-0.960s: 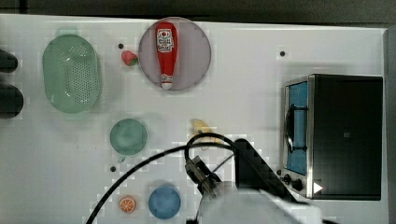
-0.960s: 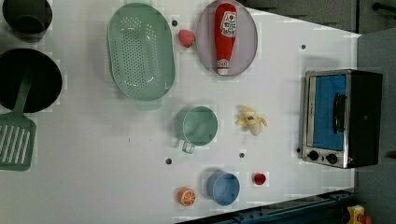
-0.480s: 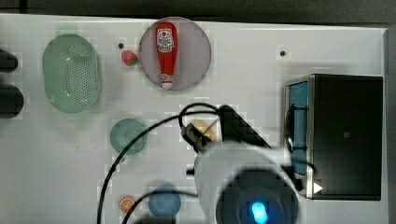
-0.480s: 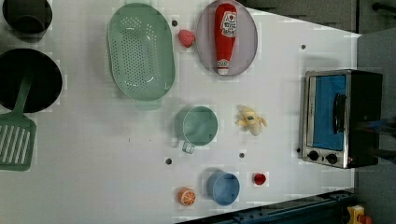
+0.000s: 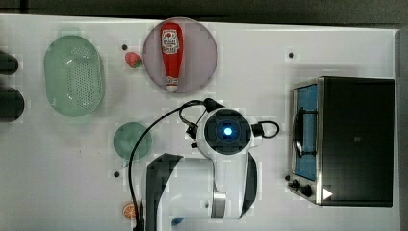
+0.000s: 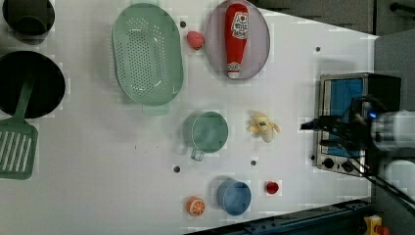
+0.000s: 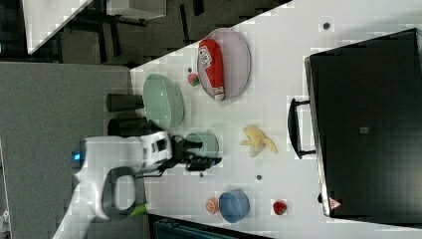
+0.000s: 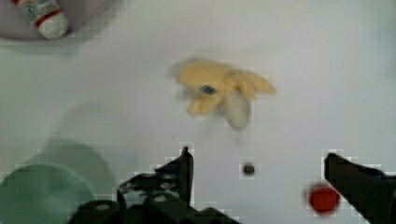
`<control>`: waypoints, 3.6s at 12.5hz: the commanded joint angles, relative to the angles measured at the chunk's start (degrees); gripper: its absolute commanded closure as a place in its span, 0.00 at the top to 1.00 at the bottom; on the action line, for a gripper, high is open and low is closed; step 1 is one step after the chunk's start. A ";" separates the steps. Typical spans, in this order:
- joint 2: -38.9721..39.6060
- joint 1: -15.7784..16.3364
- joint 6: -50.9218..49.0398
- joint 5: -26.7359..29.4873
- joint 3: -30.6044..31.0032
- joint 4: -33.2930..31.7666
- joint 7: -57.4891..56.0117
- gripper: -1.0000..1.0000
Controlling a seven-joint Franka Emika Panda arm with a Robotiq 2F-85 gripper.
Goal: Pick Banana and place it in mug.
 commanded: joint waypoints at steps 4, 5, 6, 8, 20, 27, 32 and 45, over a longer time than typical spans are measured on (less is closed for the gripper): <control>12.87 -0.83 12.15 -0.61 -0.25 -1.26 -24.34 1.00; 15.69 -0.83 14.28 -0.61 -0.22 -1.21 -26.03 1.00; 18.32 -0.83 16.48 -0.61 -0.20 -1.19 -26.24 1.00; 22.50 -0.83 20.62 -0.61 -0.19 -1.15 -26.22 1.00; 20.52 -0.91 26.80 -0.58 -0.36 -0.64 -25.84 0.27; -6.76 -0.66 -8.94 -0.60 -0.05 6.68 -25.27 0.27; -10.85 0.91 -19.55 -0.54 8.98 10.54 -12.29 0.27; 2.00 2.29 5.37 8.98 27.56 0.94 24.29 0.27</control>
